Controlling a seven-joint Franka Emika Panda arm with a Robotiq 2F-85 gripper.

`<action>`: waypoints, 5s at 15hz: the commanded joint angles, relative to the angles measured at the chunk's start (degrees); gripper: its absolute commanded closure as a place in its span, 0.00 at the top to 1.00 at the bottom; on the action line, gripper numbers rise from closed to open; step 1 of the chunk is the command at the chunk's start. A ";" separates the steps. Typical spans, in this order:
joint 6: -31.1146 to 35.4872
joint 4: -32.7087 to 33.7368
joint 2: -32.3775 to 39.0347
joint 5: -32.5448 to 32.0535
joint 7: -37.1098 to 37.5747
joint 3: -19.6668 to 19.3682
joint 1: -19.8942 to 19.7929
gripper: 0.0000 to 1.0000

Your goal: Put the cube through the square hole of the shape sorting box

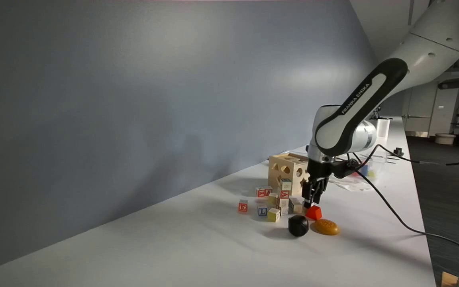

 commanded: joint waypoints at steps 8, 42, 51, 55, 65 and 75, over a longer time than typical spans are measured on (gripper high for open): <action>2.54 0.30 1.01 2.03 0.00 0.36 -1.00 0.24; -18.62 35.35 10.76 1.53 -4.35 -2.24 -7.64 0.08; -18.90 37.77 13.32 2.70 -7.65 -1.91 -8.99 0.08; -20.68 38.23 13.39 2.22 -7.00 -1.96 -8.94 0.08; -25.82 39.14 13.17 2.02 -6.28 -2.18 -9.03 0.08; -25.53 38.69 12.53 2.25 -6.13 -2.04 -9.19 0.87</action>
